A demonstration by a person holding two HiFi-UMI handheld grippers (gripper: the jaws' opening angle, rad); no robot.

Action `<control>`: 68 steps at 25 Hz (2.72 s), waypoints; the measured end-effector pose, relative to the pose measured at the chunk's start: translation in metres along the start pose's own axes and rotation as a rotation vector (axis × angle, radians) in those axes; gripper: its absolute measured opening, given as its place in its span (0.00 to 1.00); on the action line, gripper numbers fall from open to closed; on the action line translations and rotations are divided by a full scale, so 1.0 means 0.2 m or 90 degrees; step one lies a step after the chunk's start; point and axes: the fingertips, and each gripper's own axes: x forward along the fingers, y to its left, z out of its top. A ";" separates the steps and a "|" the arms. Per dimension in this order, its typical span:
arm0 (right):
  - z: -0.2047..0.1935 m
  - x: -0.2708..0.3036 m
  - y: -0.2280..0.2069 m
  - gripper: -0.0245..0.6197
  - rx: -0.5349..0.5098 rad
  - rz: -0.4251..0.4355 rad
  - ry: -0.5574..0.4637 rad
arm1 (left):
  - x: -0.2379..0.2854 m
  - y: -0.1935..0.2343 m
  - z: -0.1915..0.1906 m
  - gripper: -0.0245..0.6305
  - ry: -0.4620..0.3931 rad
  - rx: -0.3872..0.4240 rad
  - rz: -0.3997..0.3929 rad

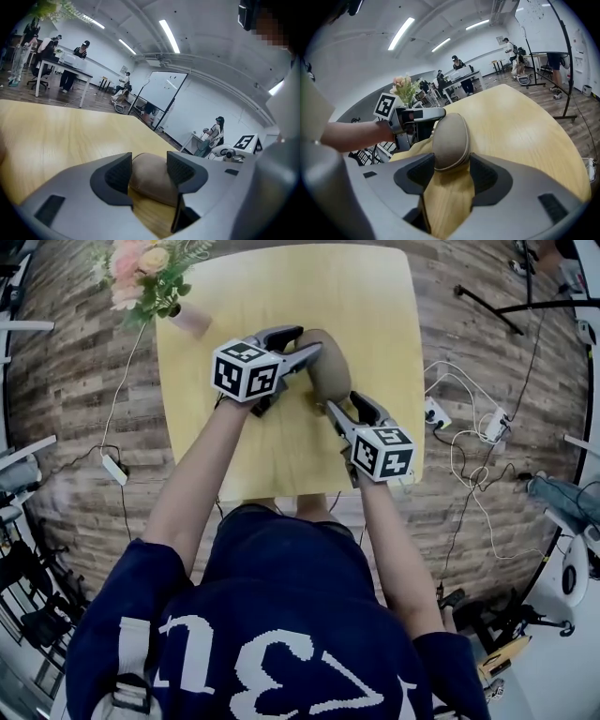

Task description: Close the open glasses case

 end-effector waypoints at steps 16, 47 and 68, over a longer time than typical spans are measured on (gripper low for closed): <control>0.03 0.00 -0.03 0.27 -0.078 0.059 0.046 | -0.34 -0.04 -0.25 0.37 0.028 0.013 0.076; -0.09 0.12 -0.02 0.33 -0.186 -0.045 0.106 | -0.15 -0.18 -0.14 0.06 0.043 0.077 0.113; -0.07 0.14 -0.02 0.10 -0.057 -0.031 0.081 | -0.10 -0.12 -0.08 0.06 0.049 0.062 0.118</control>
